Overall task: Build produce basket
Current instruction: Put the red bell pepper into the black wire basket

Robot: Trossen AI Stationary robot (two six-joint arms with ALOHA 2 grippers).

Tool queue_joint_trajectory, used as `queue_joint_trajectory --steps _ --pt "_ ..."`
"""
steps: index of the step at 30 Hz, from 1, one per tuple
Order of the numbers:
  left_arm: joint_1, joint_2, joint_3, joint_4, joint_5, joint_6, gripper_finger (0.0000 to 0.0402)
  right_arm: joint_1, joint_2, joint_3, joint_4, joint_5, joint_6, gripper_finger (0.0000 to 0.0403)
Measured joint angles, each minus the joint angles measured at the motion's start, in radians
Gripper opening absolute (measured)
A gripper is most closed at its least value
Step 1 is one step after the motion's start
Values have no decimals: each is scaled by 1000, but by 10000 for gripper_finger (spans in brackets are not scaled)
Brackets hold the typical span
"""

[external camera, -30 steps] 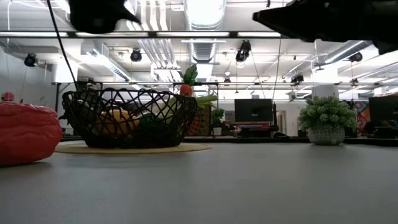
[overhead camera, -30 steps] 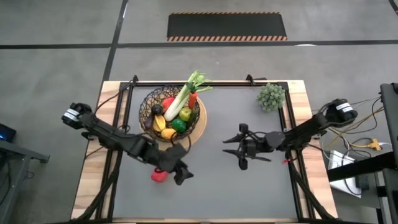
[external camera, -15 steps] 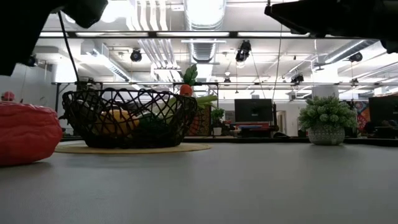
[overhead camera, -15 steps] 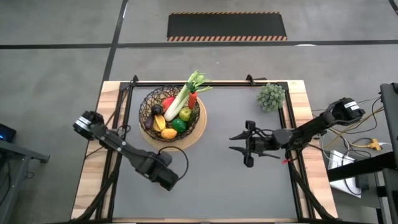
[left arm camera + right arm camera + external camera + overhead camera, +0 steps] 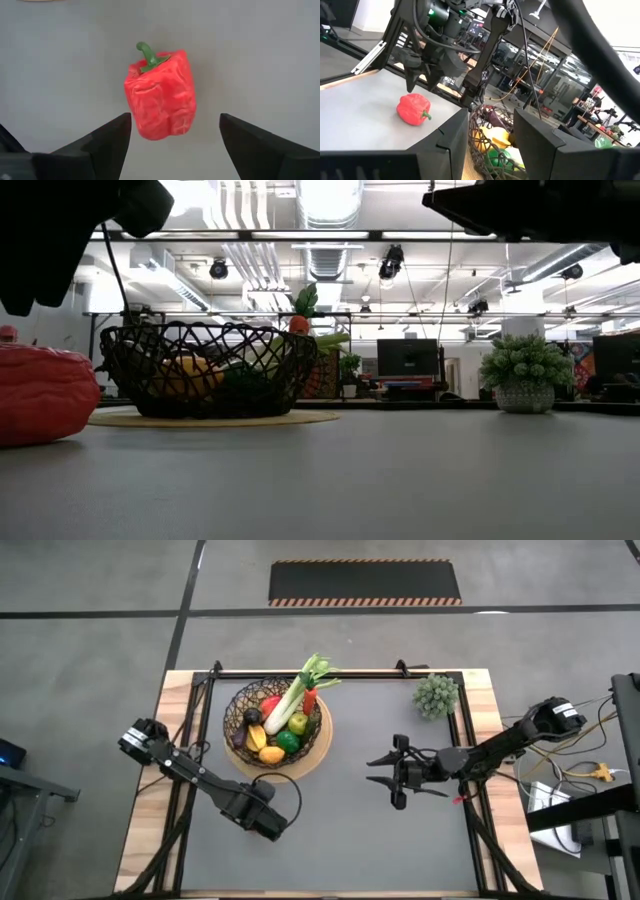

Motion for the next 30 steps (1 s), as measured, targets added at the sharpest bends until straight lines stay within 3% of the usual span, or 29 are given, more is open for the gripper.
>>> queue_joint_trajectory --steps 11,20,24,30 --pt "-1 1 -66 22 0 -4 360 0 0 -1 -10 0 0 144" --pt "0 3 -177 190 0 1 365 0 0 -1 -16 0 1 144" --pt "-1 3 -182 190 0 22 350 0 0 -1 -16 0 1 144" --pt "-2 2 -181 200 -1 46 275 0 0 -1 -16 4 1 144"
